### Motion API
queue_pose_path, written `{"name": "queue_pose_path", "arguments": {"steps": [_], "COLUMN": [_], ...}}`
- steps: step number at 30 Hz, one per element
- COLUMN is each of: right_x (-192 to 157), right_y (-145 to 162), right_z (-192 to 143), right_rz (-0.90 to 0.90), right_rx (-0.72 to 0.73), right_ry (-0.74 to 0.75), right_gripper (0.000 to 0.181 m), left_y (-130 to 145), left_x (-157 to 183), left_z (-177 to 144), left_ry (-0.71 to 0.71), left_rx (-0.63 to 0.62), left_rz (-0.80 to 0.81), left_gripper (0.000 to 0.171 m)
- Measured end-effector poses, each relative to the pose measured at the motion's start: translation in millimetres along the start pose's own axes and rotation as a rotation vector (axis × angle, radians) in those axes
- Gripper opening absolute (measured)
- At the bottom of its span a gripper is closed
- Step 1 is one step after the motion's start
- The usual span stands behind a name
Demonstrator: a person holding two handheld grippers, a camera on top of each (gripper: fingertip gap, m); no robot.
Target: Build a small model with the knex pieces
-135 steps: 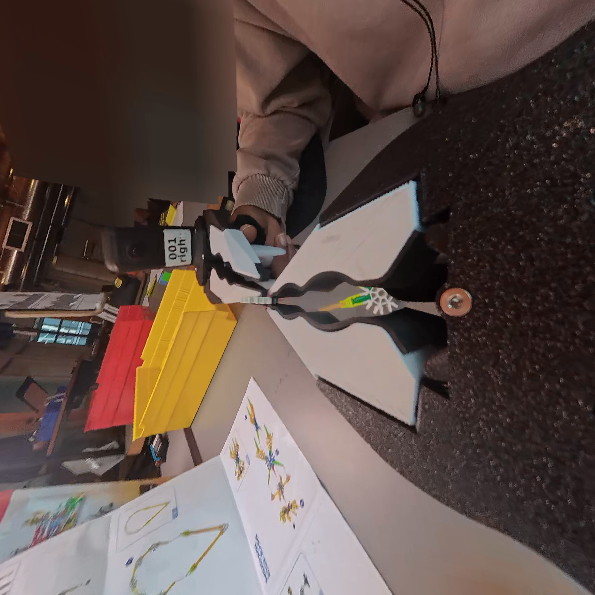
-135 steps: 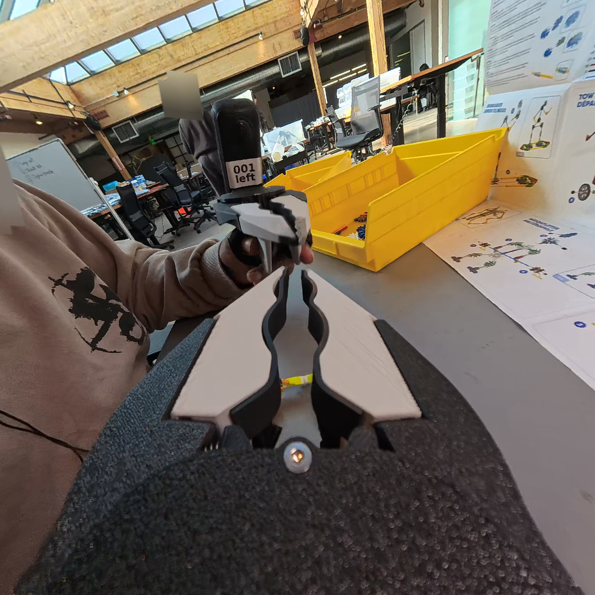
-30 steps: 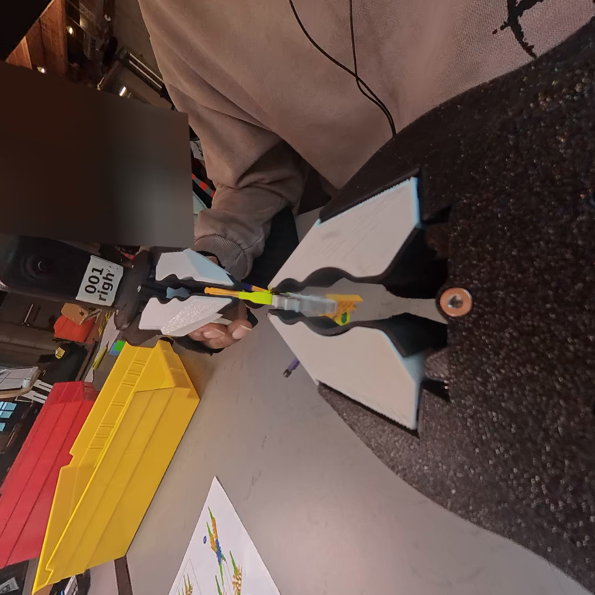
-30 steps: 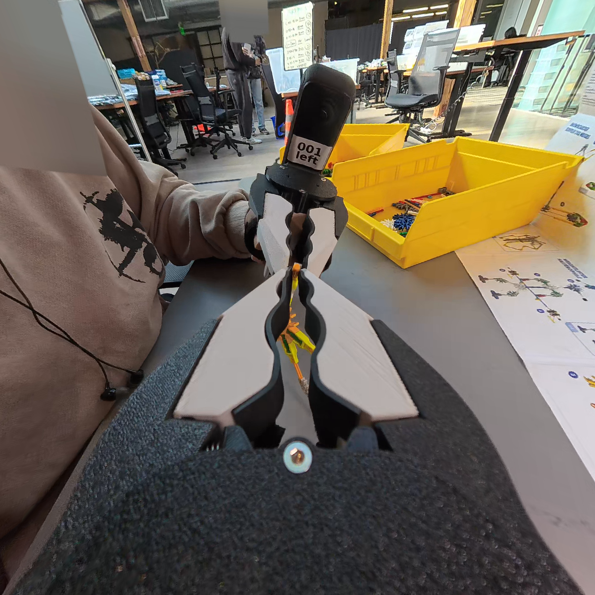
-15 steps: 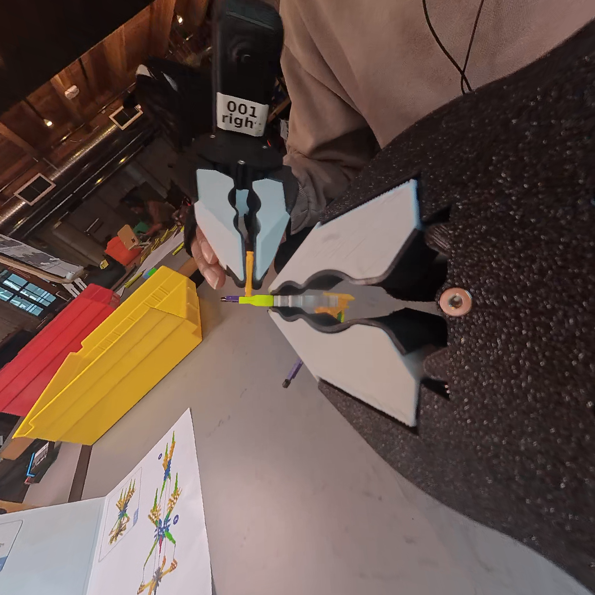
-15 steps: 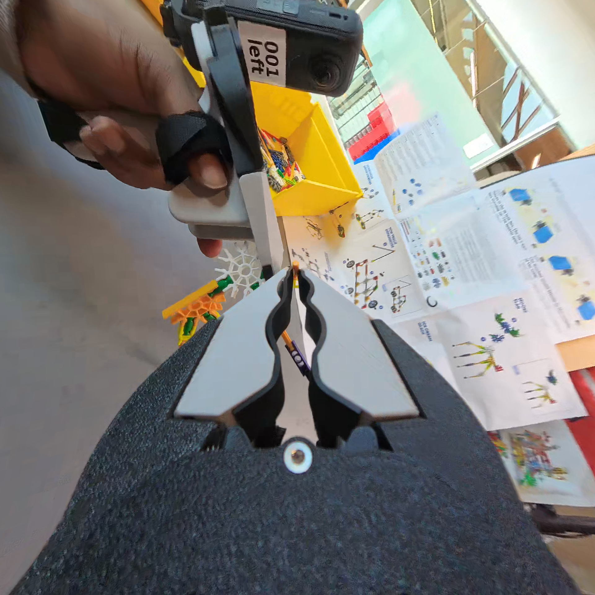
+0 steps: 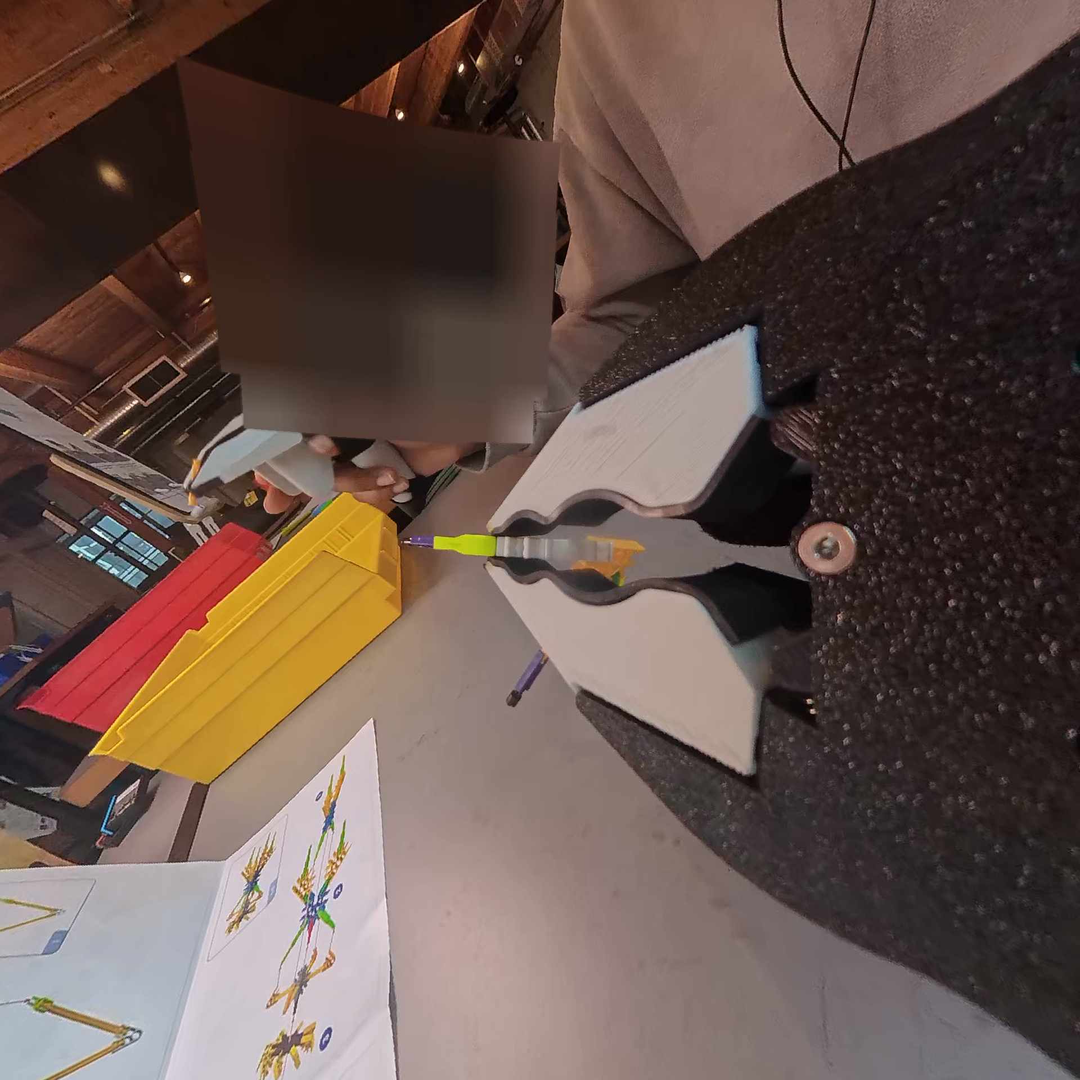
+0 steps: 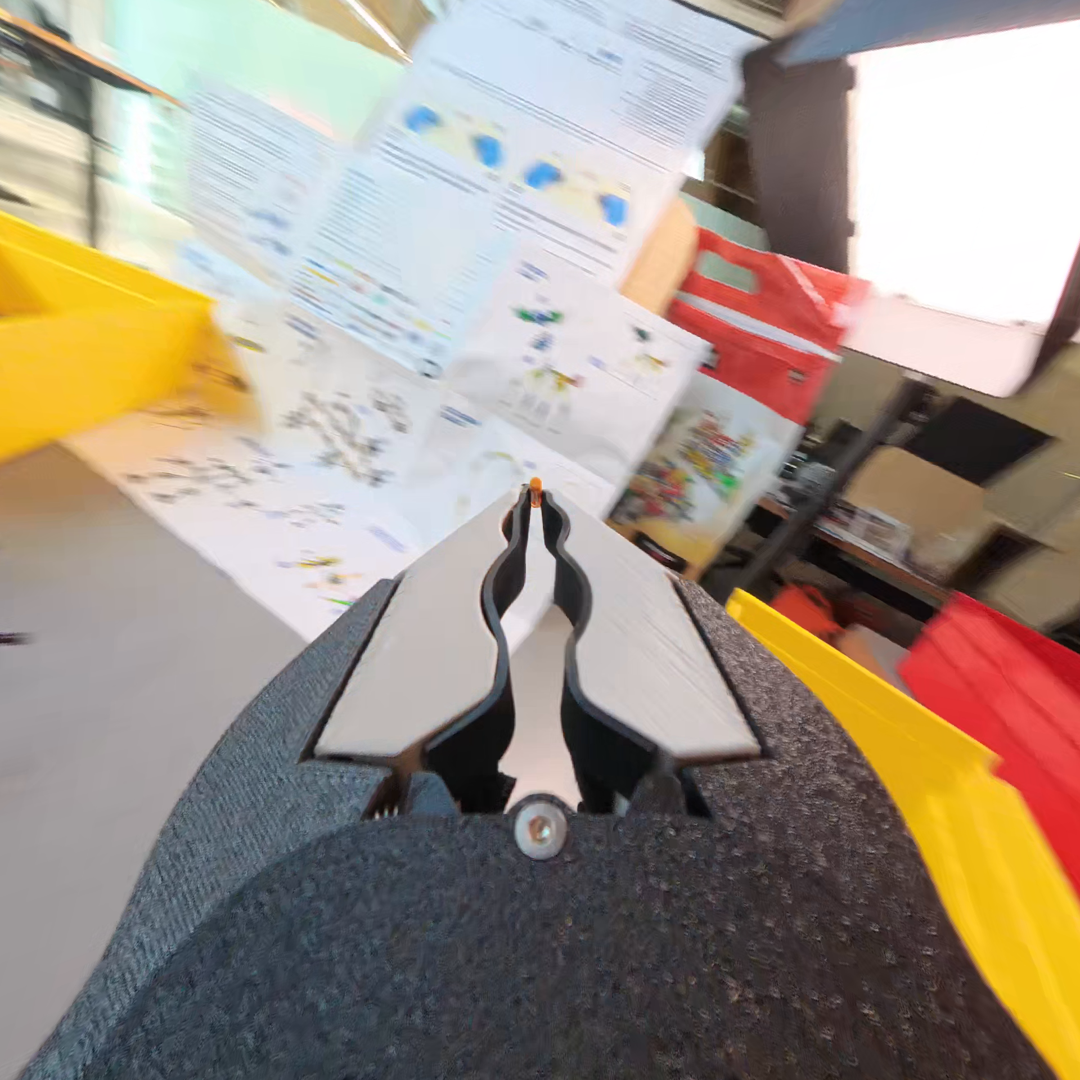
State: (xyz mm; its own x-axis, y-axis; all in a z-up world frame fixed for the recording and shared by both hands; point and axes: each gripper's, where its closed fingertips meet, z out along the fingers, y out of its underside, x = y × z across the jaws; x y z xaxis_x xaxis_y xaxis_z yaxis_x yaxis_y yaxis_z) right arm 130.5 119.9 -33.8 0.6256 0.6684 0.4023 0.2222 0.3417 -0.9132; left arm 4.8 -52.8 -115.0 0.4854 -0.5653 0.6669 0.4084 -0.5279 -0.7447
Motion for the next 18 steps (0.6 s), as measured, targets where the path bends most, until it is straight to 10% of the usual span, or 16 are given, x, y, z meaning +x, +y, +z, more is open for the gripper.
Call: {"name": "queue_pose_path", "arguments": {"steps": [4,7,10,13,18], "right_x": [119.2,141.4,142.2,99.0,-97.4], "right_y": [80.8,147.9,137.6,70.0,-27.6], "right_z": [-20.8,-30.2,-29.5,-15.0,-29.9], "right_rz": [-0.023,0.116,0.157,0.145,0.453], "right_rx": [-0.253,-0.47,-0.405,-0.149,0.075], "right_ry": [0.382,0.402,0.401,0.211,-0.775], "right_gripper": [0.002,0.03,0.041,0.039,0.031], "left_y": [-1.2,0.4,2.7,2.6,3.3], "left_x": [15.0,24.1,26.8,26.6,26.1], "left_z": [0.7,2.1,2.3,1.1,1.0], "left_ry": [0.075,0.116,0.134,0.132,0.132], "left_rx": [-0.011,-0.019,-0.027,-0.029,-0.04], "left_rz": [0.028,0.049,0.044,0.058,0.098], "left_gripper": [0.005,0.005,0.005,0.005,0.005]}}
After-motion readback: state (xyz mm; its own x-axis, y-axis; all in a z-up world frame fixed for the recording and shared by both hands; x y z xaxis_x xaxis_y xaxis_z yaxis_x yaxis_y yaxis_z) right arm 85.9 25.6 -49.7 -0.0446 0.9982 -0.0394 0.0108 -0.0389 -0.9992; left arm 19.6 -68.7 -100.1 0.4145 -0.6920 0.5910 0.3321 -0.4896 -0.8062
